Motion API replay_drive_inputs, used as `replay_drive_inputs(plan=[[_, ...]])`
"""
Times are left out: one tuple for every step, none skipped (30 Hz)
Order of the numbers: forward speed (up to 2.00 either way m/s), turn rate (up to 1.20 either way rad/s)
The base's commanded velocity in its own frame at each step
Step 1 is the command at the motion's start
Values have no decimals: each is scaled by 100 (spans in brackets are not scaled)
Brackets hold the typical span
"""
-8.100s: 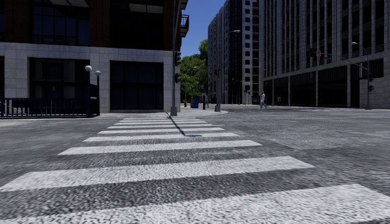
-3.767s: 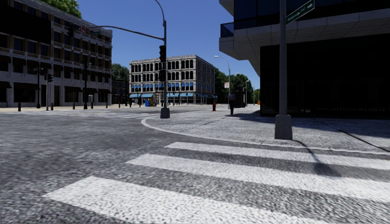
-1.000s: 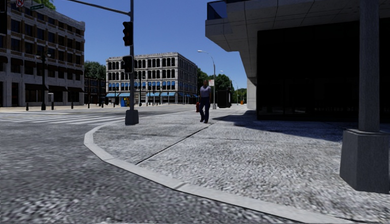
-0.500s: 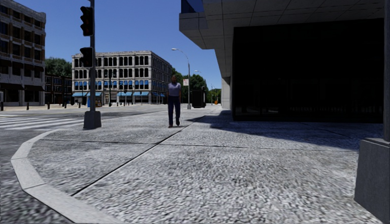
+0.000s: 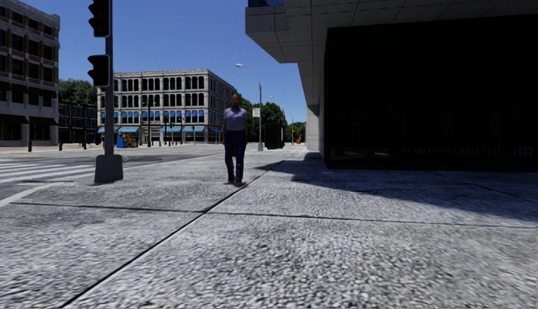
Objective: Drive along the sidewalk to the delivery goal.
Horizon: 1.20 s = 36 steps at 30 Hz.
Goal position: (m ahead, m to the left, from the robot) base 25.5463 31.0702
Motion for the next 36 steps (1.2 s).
replay_drive_inputs(plan=[[138,0],[138,0],[138,0],[138,0],[138,0],[138,3],[137,52],[135,78],[135,78],[134,120],[134,120],[134,120],[134,120],[134,120],[134,120],[134,120],[134,120],[134,120],[134,120],[134,120],[134,120],[134,120],[134,120],[134,120],[134,120],[134,120],[134,120],[134,120],[134,120],[134,120],[134,120],[134,120],[134,120],[134,120],[134,120],[134,120]])
